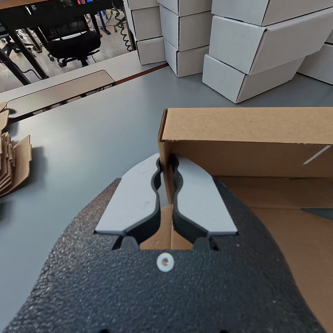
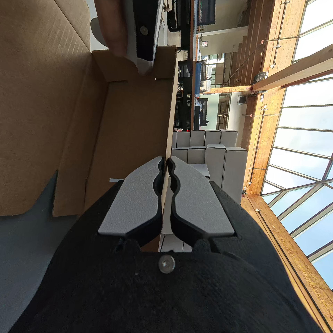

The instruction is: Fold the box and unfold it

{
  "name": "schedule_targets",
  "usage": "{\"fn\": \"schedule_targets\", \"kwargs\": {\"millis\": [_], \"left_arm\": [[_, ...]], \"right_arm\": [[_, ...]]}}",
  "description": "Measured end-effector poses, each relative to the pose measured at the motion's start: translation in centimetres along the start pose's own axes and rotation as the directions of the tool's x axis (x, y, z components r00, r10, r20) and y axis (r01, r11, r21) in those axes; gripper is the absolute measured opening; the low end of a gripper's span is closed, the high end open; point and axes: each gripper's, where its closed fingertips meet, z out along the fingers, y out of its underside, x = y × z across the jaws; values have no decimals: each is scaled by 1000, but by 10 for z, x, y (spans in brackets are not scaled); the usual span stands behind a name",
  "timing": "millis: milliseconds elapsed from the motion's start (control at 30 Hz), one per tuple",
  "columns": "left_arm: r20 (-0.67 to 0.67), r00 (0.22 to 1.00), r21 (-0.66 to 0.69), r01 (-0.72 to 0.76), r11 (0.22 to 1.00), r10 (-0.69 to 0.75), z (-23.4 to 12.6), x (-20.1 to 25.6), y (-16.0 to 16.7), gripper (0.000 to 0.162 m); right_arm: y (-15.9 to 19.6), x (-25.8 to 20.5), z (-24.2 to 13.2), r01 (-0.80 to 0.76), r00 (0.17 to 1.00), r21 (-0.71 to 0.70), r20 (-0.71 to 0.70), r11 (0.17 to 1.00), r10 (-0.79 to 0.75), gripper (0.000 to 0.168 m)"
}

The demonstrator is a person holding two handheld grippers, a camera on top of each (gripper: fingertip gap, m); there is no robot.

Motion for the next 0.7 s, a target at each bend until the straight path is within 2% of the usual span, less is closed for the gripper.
{"fn": "schedule_targets", "kwargs": {"millis": [200,433,500,567,700], "left_arm": [[-5,999,-5,47,999,-47,0,0,1,6],[27,999,-1,46,999,-46,0,-3,0,7],[31,998,-1,48,999,-48,0,-3,0,7],[46,998,-1,39,999,-39,0,-2,0,8],[68,997,-3,40,999,-39,0,-2,0,8]], "right_arm": [[1,0,1,-13,1000,-21,6,1000,13,4],[-14,11,-16,-89,990,51,115,995,83,9],[-24,30,-17,-153,987,80,59,985,149,5],[-27,49,-9,-190,981,70,-19,979,192,0],[-36,50,23,-233,973,15,8,972,232,0]]}}
